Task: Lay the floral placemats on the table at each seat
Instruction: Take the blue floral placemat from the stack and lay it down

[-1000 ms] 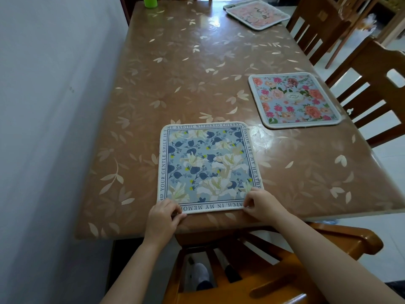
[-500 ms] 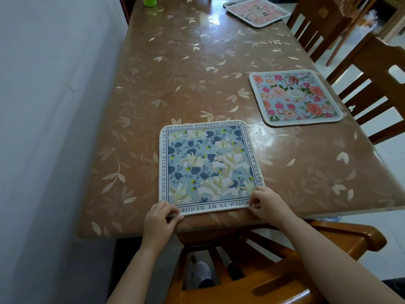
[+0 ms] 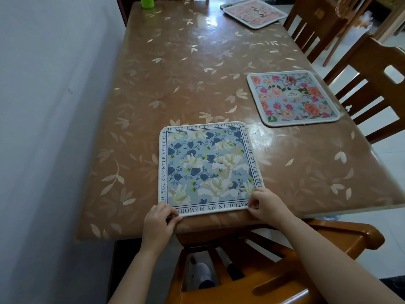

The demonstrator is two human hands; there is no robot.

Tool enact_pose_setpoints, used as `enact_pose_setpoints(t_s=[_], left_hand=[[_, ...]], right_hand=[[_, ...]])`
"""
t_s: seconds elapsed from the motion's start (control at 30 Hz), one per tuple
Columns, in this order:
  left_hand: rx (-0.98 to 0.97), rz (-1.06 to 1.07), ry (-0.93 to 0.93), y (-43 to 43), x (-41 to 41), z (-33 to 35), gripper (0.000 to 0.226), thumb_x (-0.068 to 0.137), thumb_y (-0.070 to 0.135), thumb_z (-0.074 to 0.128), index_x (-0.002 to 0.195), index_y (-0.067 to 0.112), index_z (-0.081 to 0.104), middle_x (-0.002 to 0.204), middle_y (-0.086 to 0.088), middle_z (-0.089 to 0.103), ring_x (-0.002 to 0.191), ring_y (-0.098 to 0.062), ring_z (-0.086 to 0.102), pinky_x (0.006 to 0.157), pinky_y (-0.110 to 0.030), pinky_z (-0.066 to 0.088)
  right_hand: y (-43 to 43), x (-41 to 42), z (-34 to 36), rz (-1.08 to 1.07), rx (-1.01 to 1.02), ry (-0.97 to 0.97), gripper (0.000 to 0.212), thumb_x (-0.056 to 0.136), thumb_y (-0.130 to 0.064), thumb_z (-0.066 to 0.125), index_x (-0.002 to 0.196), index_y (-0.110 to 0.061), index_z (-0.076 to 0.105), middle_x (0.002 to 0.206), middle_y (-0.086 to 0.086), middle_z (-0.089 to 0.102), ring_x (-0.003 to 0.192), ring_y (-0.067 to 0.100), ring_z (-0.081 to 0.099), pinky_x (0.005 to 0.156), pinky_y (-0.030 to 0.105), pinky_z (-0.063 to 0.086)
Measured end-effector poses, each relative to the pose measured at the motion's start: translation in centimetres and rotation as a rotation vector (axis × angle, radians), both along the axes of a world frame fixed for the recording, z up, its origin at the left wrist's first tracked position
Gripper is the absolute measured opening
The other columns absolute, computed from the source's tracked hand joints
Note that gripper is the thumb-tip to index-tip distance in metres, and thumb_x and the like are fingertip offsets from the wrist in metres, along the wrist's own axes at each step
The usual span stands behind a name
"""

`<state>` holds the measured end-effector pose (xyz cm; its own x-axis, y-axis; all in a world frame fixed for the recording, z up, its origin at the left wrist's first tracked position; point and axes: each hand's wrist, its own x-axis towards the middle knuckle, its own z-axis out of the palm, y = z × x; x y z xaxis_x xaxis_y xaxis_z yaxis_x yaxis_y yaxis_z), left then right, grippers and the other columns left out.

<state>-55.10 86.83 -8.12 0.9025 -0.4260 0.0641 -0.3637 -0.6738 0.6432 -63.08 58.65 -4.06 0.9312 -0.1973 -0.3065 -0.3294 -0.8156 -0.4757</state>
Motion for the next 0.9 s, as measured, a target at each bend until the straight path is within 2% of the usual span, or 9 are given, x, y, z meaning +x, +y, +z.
enact_pose_setpoints(t_s=[0.17,0.33,0.4,0.47,0.53,0.57,0.67,0.8,0.9], left_hand=[[0.023,-0.008,-0.025,0.1,0.0,-0.4,0.022,0.065,0.006,0.079,0.068,0.016,0.059,0.073,0.002,0.056,0.069,-0.016,0.049,0.062,-0.031,0.042],[0.052,-0.015,-0.061,-0.1,0.0,-0.4,0.022,0.062,0.010,0.082,0.075,0.012,0.064,0.079,-0.001,0.057,0.074,-0.018,0.051,0.066,-0.034,0.045],[0.080,-0.022,-0.080,-0.5,0.1,-0.4,0.027,0.064,0.014,0.082,0.087,0.012,0.068,0.092,-0.007,0.060,0.086,-0.025,0.055,0.075,-0.041,0.047],[0.130,-0.072,-0.080,-1.2,0.3,-0.6,0.035,0.071,0.018,0.077,0.104,0.015,0.066,0.117,-0.014,0.058,0.112,-0.033,0.049,0.092,-0.051,0.041],[0.203,-0.150,-0.054,-2.2,0.6,-1.0,0.045,0.084,0.027,0.062,0.127,0.023,0.049,0.145,-0.008,0.032,0.136,-0.029,0.020,0.108,-0.052,0.016],[0.259,-0.186,-0.048,-2.6,0.9,-1.3,0.050,0.090,0.033,0.053,0.135,0.028,0.033,0.149,-0.002,0.014,0.138,-0.025,0.002,0.109,-0.048,0.003],[0.457,-0.233,-0.057,-3.6,1.9,-2.0,0.055,0.093,0.048,0.031,0.135,0.042,-0.004,0.149,0.004,-0.015,0.133,-0.019,-0.025,0.105,-0.043,-0.016],[0.568,-0.232,-0.047,-4.8,4.2,-2.4,0.057,0.082,0.066,0.002,0.130,0.048,-0.021,0.147,0.008,-0.026,0.130,-0.015,-0.034,0.103,-0.047,-0.019],[0.566,-0.231,-0.052,-5.6,6.2,-2.6,0.059,0.078,0.070,-0.002,0.130,0.050,-0.021,0.148,0.009,-0.025,0.131,-0.014,-0.033,0.104,-0.049,-0.016]], right_hand=[[-0.1,-0.1,-0.3,0.008,-0.008,0.008,0.002,0.076,-0.008,0.062,0.074,-0.008,0.063,0.085,0.000,0.052,0.091,0.022,0.054,0.078,0.034,0.047],[-0.1,-0.3,-0.5,0.038,-0.030,-0.020,0.007,0.077,-0.010,0.063,0.084,-0.007,0.062,0.098,0.009,0.057,0.100,0.026,0.051,0.083,0.039,0.046],[0.0,-0.1,-0.6,0.051,-0.065,-0.054,0.020,0.077,-0.018,0.066,0.096,-0.012,0.062,0.108,0.007,0.054,0.108,0.025,0.046,0.088,0.039,0.044],[0.2,0.1,-0.9,0.068,-0.103,-0.068,0.038,0.077,-0.030,0.067,0.113,-0.019,0.057,0.125,0.004,0.048,0.120,0.023,0.038,0.099,0.037,0.037],[0.7,0.3,-1.7,0.152,-0.159,-0.019,0.056,0.080,-0.042,0.061,0.131,-0.028,0.041,0.146,0.001,0.030,0.136,0.024,0.020,0.111,0.041,0.023],[1.2,0.4,-2.2,0.205,-0.188,0.018,0.064,0.082,-0.047,0.056,0.138,-0.035,0.027,0.153,-0.002,0.014,0.141,0.024,0.005,0.115,0.045,0.012],[2.6,0.9,-3.8,0.305,-0.233,0.079,0.069,0.087,-0.059,0.036,0.132,-0.051,-0.015,0.146,-0.008,-0.027,0.134,0.024,-0.032,0.107,0.052,-0.019],[2.6,2.9,-4.8,0.336,-0.266,0.034,0.065,0.084,-0.067,0.023,0.128,-0.054,-0.022,0.145,-0.012,-0.030,0.133,0.022,-0.034,0.105,0.055,-0.023],[1.4,5.2,-5.2,0.418,-0.310,-0.023,0.069,0.082,-0.070,0.025,0.133,-0.050,-0.017,0.149,-0.012,-0.021,0.137,0.023,-0.026,0.107,0.058,-0.015]])
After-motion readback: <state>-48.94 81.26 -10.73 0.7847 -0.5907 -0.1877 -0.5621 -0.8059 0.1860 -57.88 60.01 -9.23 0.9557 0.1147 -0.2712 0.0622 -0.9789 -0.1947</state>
